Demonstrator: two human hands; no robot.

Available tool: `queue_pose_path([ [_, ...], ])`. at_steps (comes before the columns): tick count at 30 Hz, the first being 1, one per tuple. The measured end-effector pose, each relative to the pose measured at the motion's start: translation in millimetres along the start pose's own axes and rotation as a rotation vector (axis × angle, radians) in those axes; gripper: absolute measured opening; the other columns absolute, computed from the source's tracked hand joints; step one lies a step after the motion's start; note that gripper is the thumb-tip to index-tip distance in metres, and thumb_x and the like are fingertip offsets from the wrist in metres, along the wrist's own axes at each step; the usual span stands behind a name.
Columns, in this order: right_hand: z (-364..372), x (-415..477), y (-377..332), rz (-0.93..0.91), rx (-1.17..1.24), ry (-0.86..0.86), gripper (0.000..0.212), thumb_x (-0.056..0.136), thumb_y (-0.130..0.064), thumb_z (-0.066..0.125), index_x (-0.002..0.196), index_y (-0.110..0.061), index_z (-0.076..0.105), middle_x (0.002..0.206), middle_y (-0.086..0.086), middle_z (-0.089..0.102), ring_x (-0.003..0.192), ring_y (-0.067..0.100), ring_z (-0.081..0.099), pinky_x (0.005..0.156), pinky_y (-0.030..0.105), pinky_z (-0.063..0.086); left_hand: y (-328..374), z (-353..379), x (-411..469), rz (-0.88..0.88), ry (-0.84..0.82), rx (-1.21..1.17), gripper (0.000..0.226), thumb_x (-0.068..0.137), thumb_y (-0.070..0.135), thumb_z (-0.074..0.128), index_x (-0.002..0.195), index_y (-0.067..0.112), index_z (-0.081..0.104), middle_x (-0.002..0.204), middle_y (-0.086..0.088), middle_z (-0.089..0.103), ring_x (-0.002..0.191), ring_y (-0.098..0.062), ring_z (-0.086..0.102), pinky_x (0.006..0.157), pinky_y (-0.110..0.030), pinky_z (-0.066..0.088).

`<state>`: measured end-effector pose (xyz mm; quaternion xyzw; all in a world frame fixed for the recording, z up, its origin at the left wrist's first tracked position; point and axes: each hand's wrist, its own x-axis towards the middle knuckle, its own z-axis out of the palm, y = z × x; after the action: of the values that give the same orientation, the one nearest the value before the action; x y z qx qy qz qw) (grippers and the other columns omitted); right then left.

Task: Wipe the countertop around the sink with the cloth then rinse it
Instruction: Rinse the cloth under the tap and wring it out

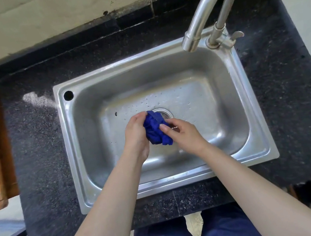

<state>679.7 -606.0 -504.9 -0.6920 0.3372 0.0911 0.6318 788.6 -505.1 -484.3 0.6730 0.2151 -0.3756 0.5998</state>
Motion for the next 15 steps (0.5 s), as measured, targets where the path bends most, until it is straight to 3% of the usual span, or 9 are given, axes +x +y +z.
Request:
queue_pose_path([
  [3,-8,1,13,0.045,-0.056,0.142,0.042,0.094,-0.052,0.05,0.089,-0.014,0.068,0.078,0.012,0.067,0.075,0.03,0.06,0.083,0.051,0.057,4,-9,-4,0.047,0.026,0.035,0.025,0.099,0.012,0.057,0.124,0.015,0.054,0.09,-0.006,0.063,0.065,-0.011,0.064,0.063,-0.028,0.052],
  [5,-16,-4,6,0.059,-0.122,0.205,0.037,0.102,-0.04,0.046,0.093,-0.011,0.067,0.08,0.008,0.066,0.079,0.029,0.058,0.081,0.036,0.052,5,-12,-10,0.07,0.03,0.064,0.03,0.098,0.011,0.059,0.127,0.018,0.052,0.087,-0.004,0.061,0.067,-0.014,0.061,0.063,-0.027,0.048],
  [8,-25,-12,-14,0.058,-0.252,0.266,0.032,0.107,-0.027,0.039,0.104,-0.006,0.063,0.098,0.007,0.064,0.091,0.026,0.055,0.083,0.035,0.043,7,-13,-22,0.153,0.008,0.192,0.026,0.099,0.013,0.059,0.124,0.019,0.055,0.085,-0.004,0.06,0.073,-0.016,0.059,0.066,-0.025,0.045],
  [11,-32,-19,-39,0.099,-0.194,0.301,0.032,0.106,-0.028,0.035,0.089,-0.009,0.054,0.098,0.008,0.06,0.093,0.028,0.052,0.081,0.035,0.039,21,-13,-41,0.208,-0.057,0.287,0.018,0.1,0.019,0.058,0.118,0.022,0.06,0.088,-0.009,0.065,0.078,-0.019,0.061,0.069,-0.026,0.046],
  [13,-37,-23,-55,0.116,-0.129,0.287,0.035,0.106,-0.032,0.034,0.091,-0.007,0.055,0.098,0.01,0.061,0.094,0.03,0.052,0.082,0.036,0.039,37,-15,-53,0.254,-0.115,0.344,0.021,0.098,0.023,0.061,0.119,0.022,0.061,0.087,-0.012,0.065,0.079,-0.019,0.061,0.072,-0.029,0.046],
  [15,-44,-34,-76,0.073,-0.109,0.305,0.039,0.106,-0.04,0.038,0.093,-0.007,0.055,0.091,0.006,0.061,0.091,0.03,0.054,0.077,0.035,0.037,62,-23,-69,0.333,-0.163,0.387,0.026,0.093,0.02,0.068,0.118,0.021,0.062,0.077,-0.004,0.056,0.074,-0.016,0.054,0.072,-0.027,0.044],
])
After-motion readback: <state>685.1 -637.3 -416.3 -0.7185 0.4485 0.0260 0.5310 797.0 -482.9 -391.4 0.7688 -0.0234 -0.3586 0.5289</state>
